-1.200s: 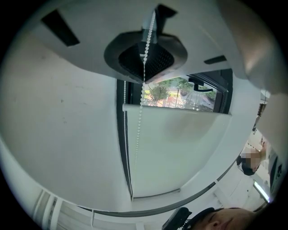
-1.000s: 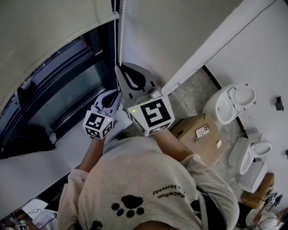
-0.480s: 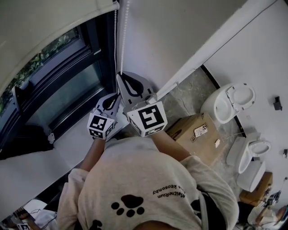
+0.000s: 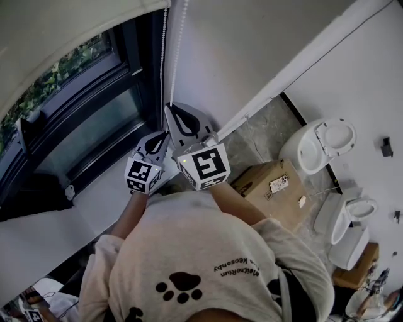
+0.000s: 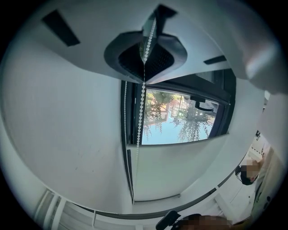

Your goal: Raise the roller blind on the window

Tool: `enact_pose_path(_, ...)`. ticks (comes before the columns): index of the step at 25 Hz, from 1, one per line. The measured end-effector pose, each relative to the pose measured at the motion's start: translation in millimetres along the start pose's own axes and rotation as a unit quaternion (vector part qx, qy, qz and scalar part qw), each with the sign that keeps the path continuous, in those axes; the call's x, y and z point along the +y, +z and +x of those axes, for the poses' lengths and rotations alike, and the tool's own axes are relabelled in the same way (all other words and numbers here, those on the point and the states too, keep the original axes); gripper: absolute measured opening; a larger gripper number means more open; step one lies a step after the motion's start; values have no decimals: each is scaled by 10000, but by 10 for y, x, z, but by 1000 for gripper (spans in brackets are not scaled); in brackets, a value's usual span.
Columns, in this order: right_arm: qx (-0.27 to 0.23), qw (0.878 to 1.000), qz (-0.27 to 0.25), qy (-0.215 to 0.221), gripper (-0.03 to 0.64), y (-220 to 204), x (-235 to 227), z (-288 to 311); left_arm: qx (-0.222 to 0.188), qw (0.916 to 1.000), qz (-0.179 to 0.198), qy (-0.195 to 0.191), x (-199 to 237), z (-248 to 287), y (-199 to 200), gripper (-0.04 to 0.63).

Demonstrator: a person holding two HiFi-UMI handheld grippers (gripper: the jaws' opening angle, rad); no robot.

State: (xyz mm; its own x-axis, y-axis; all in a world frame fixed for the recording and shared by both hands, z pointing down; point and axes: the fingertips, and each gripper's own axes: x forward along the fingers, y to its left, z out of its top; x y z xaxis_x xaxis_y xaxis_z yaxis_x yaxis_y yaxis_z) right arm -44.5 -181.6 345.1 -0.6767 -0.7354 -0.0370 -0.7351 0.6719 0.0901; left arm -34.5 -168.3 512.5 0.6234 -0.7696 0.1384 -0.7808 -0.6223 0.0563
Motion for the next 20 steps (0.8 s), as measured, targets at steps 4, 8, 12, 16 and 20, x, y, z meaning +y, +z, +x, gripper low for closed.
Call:
enact_pose_path(4, 209, 9998, 4, -8, 11, -204, 30, -4, 239, 9997, -71, -4, 16, -18, -204, 8)
enact_pose_path(8, 354, 9994, -18, 19, 11, -397, 79, -16, 463, 9989, -109, 7, 12, -44, -411, 8)
enact_pose_path(12, 456, 9989, 18, 64, 11, -519, 129, -33, 583, 9981, -196, 74, 30, -81, -551, 8)
enact_pose_path(16, 441, 9990, 35, 71, 11, -527, 141, -23, 546, 9981, -266, 61, 33, -69, -552, 8)
enact_pose_path(20, 437, 9990, 34, 47, 11, -534, 105, -17, 542, 9982, -261, -16, 1, -76, -545, 8)
